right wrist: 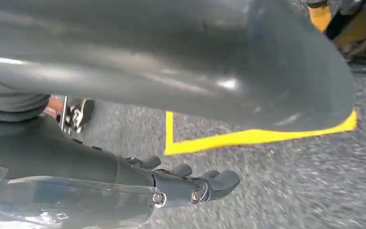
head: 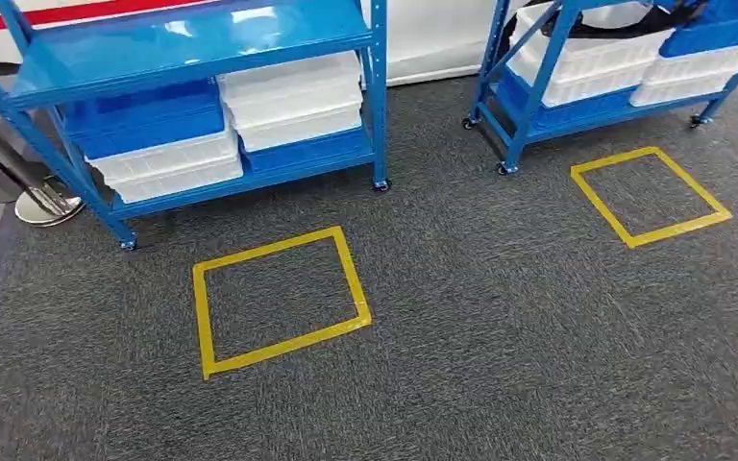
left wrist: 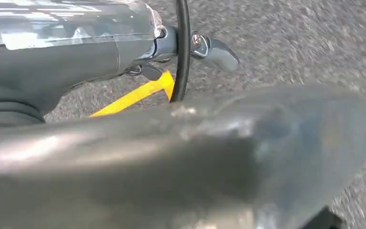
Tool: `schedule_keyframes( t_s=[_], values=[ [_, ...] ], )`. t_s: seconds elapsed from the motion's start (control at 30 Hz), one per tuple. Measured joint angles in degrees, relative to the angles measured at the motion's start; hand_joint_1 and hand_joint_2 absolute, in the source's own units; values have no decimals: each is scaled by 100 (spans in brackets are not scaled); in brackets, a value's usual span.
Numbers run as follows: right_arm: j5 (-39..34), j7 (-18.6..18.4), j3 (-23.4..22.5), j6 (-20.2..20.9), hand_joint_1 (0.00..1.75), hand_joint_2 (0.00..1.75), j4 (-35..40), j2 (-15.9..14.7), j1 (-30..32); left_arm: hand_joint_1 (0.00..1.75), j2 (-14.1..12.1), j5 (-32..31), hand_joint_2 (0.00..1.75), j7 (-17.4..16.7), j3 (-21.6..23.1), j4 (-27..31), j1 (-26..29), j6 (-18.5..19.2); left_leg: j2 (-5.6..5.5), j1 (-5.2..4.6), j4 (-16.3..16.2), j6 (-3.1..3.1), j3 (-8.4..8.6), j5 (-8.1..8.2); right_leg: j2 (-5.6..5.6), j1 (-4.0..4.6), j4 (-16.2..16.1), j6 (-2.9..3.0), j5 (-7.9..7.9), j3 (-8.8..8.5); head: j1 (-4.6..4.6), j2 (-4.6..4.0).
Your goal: Take the parts from the cabinet and place them on the table.
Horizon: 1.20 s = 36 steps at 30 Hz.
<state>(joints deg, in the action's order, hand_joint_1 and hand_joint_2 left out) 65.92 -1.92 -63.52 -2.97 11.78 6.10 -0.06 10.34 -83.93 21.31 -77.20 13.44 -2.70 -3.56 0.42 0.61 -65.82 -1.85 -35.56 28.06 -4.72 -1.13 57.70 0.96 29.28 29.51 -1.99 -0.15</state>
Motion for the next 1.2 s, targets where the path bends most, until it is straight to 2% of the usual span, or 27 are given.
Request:
schedule_keyframes(
  t_s=[0.03,0.07,0.2,0.23,0.27,0.3,0.37,0.4,0.43,0.47,0.5,0.53,0.57,0.6,0.7,0.73,0.77,0.8,0.87,0.9,0.93,0.97,1.03,1.07,1.1,1.17,1.2],
  values=[
    [7,0,-2,0,0,0,0,0,0,0,-4,0,0,0,0,0,-2,0,208,-13,521,47,284,-206,-67,6,0,-24,27,-44,-2,0],
    [13,2,-4,0,0,0,0,0,6,0,-7,0,0,0,-2,2,-22,0,433,-89,763,95,385,-156,-139,52,22,-70,72,-63,-2,0],
    [22,2,-4,-2,0,0,0,0,-85,0,-7,0,0,4,-11,0,6,0,157,-94,799,228,335,-195,-350,57,-19,-170,87,-138,0,0],
    [31,-2,-4,0,0,0,-2,0,-79,0,-2,0,0,4,-11,0,19,0,112,-33,861,276,416,-243,-125,17,20,-216,142,-144,0,0],
    [33,0,-4,0,0,0,0,2,-65,0,2,0,0,11,-11,0,8,2,59,-29,873,316,414,-255,195,6,224,-222,293,-58,0,0],
    [33,2,-7,0,0,0,-2,20,-55,0,2,0,0,13,-11,0,-8,2,5,-29,871,339,399,-268,349,0,623,-225,532,147,0,0],
    [35,0,-9,0,0,0,0,68,-26,0,2,0,0,15,-11,2,-30,4,-144,-39,868,346,386,-270,430,-18,1499,-248,874,610,0,0],
    [35,0,-9,0,0,0,0,90,-12,0,0,0,0,15,-11,2,-31,7,-229,-39,862,346,386,-270,436,-18,1722,-257,876,755,0,0],
    [35,0,-11,0,0,0,0,101,-6,0,0,7,0,15,-13,2,-26,7,-318,-38,860,343,399,-268,440,-22,1669,-260,727,775,0,0],
    [42,0,-11,4,0,0,0,105,-3,0,0,7,0,15,-13,0,-22,9,-416,-34,852,332,413,-261,453,-32,1344,-257,439,670,0,0],
    [55,0,-11,18,0,0,0,107,-1,0,2,9,0,15,-13,0,-19,9,-504,-30,834,315,423,-250,509,-43,890,-249,134,485,0,0],
    [74,-2,-13,37,0,0,0,107,6,0,2,11,0,17,-13,0,-21,9,-588,-27,807,290,423,-234,652,-58,367,-235,-147,278,0,0],
    [85,-7,-20,52,0,0,0,107,15,0,4,13,0,22,-13,0,-22,9,-637,-27,786,265,384,-222,981,-70,168,-204,-89,194,0,0],
    [90,-7,-26,68,0,0,0,107,11,0,7,17,0,28,-15,0,-44,9,-710,-46,735,223,357,-207,987,-65,98,-205,-92,197,0,0],
    [120,0,-37,70,0,0,0,107,-19,0,7,24,0,37,-22,2,-1,-4,-892,-6,799,89,308,-239,780,-19,93,-117,-91,168,0,0],
    [153,0,-46,72,0,0,0,105,-29,0,-7,28,0,37,-26,2,4,-13,-820,0,740,80,318,-211,679,-77,29,-61,-125,145,0,0],
    [168,7,-61,70,0,0,0,96,-20,0,-7,31,0,42,-26,2,6,-26,-438,-22,593,62,254,-98,629,-66,9,-35,-122,126,-2,0],
    [175,42,-72,63,0,0,0,90,7,0,-4,28,0,50,-26,2,-3,-44,-230,-15,249,48,80,133,568,-57,10,-3,-116,125,0,0],
    [144,158,-112,57,0,0,0,57,31,0,2,35,0,88,-26,2,-32,-50,-114,8,-666,0,-358,586,416,-30,14,12,-105,133,0,0],
    [135,197,-138,59,0,0,0,37,29,0,2,44,0,96,-26,2,-30,-50,-97,12,-955,-16,-490,662,363,-20,16,16,-91,137,0,0],
    [131,214,-157,61,0,0,0,15,25,0,2,46,0,101,-26,2,-21,-50,-84,12,-970,-20,-483,581,328,-17,16,14,-82,133,-2,0],
    [131,221,-160,66,0,0,0,2,16,0,2,57,0,101,-26,2,-11,-50,-82,12,-729,-15,-352,397,306,-16,16,0,-55,117,0,0],
    [135,223,-164,66,0,0,0,-4,10,0,2,55,0,107,-26,2,6,-48,-55,4,273,44,223,-79,263,-14,16,-37,-1,48,0,0],
    [138,227,-166,66,0,0,0,-7,9,0,2,55,0,111,-26,2,6,-46,0,-9,695,95,452,-133,239,-14,15,-58,26,11,0,0],
    [144,227,-168,66,0,0,0,-7,9,0,2,55,0,114,-26,2,-6,-44,29,-59,759,139,482,-2,217,19,19,-108,58,-9,0,0],
    [155,227,-168,66,0,0,0,-7,-11,0,4,55,0,118,-26,2,-4,-24,-4,-75,813,214,499,22,210,-6,-34,-196,53,-64,0,0],
    [162,227,-170,66,0,0,0,-7,-13,0,4,55,0,116,-26,2,15,-11,-30,-50,857,272,523,19,214,-4,38,-232,-23,-102,0,0]
  ],
)
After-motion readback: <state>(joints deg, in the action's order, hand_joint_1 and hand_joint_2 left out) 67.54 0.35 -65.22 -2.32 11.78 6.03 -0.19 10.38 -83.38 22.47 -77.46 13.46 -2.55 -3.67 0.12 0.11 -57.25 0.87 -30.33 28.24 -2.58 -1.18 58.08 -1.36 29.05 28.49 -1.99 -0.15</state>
